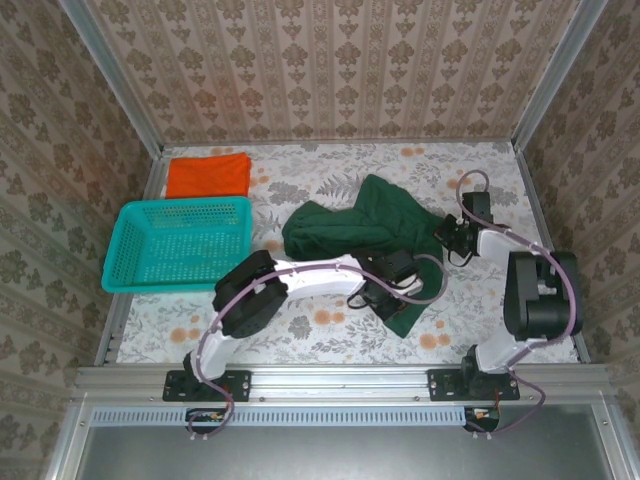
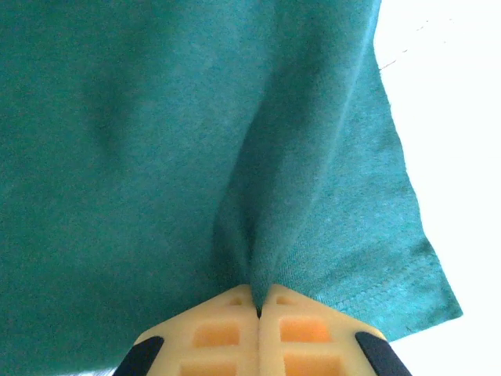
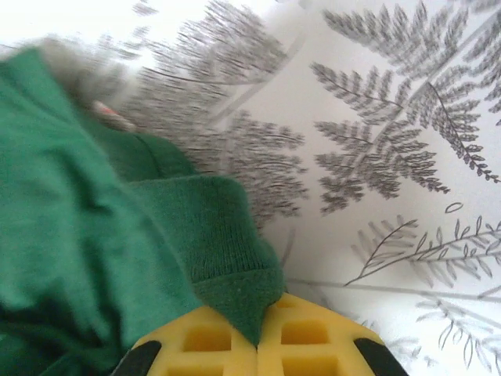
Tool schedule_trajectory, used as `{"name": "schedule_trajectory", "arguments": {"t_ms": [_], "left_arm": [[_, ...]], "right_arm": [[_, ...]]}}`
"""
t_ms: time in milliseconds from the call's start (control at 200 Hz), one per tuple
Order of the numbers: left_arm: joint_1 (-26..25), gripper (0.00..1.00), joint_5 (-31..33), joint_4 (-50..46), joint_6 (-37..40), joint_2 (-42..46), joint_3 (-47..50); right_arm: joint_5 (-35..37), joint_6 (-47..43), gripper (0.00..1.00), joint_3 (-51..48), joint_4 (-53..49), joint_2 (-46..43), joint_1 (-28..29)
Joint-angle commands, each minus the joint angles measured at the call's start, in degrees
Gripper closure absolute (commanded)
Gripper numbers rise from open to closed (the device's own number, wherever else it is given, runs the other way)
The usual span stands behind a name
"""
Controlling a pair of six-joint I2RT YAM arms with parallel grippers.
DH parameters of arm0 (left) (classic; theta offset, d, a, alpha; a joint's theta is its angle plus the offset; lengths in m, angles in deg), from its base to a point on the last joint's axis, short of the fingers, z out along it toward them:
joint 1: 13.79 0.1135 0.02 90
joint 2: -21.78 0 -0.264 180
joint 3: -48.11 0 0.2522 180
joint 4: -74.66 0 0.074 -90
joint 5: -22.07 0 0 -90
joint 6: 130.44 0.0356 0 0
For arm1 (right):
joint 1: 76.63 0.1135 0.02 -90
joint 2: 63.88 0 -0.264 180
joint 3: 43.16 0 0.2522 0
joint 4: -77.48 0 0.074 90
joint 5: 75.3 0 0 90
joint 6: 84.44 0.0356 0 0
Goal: Fold and stack the t-shirts
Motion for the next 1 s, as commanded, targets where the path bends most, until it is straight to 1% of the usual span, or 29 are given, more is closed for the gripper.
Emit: {"name": "schedule_trajectory", "arguments": {"t_ms": [0, 110, 230, 290, 360, 445, 565, 660, 710, 765, 795, 845, 930, 995], "left_arm": [[2.44, 1.00, 4.49, 2.65, 0.09, 12.57, 3.22], [3.40, 1.00, 8.86, 5.23, 2.52, 24.25, 5.50], [3.21, 1.00, 13.22, 8.21, 6.59, 36.31, 4.79], [3.23, 1.00, 15.55, 9.80, 8.34, 41.47, 3.65], [3.23, 1.00, 16.69, 11.11, 10.80, 45.88, 1.28], [3.23, 1.00, 17.62, 11.31, 13.43, 48.89, -2.79], [3.30, 1.00, 18.46, 11.03, 17.07, 49.83, -8.70], [3.50, 1.00, 19.83, 11.72, 19.50, 48.87, -12.60], [4.56, 1.00, 20.35, 12.49, 20.00, 48.11, -14.27], [7.50, 1.00, 19.54, 13.31, 18.86, 46.92, -16.11], [10.37, 1.00, 18.01, 13.19, 17.07, 45.91, -17.43], [16.60, 1.00, 13.28, 12.02, 11.92, 43.33, -20.21], [28.11, 1.00, 5.07, 10.26, 2.23, 36.49, -25.45], [33.68, 1.00, 1.84, 8.94, -2.22, 28.55, -30.70]], "right_arm": [[-1.54, 0.39, 1.00, -0.42, -1.77, -9.91, 0.96], [-1.69, -0.54, 1.00, 0.77, -5.30, -21.40, 2.60], [-1.04, -1.44, 1.00, 4.69, -9.46, -32.36, 4.36], [-0.80, -2.06, 1.00, 7.80, -11.25, -36.46, 5.54], [-0.40, -2.71, 1.00, 11.83, -12.66, -39.46, 7.34], [0.62, -4.36, 1.00, 17.92, -14.31, -40.91, 10.86], [3.53, -6.86, 1.00, 26.08, -15.40, -40.20, 16.42], [5.19, -7.72, 1.00, 31.47, -15.56, -37.41, 17.85], [5.71, -8.16, 1.00, 34.36, -15.74, -35.19, 18.00], [6.05, -8.55, 1.00, 37.69, -16.36, -32.18, 18.12], [6.11, -8.73, 1.00, 39.28, -16.46, -30.42, 18.14], [6.44, -8.78, 1.00, 42.09, -17.19, -26.57, 18.16], [8.15, -10.01, 1.00, 48.41, -21.89, -18.12, 18.20], [12.45, -11.42, 1.00, 52.86, -26.55, -10.58, 18.05]]}}
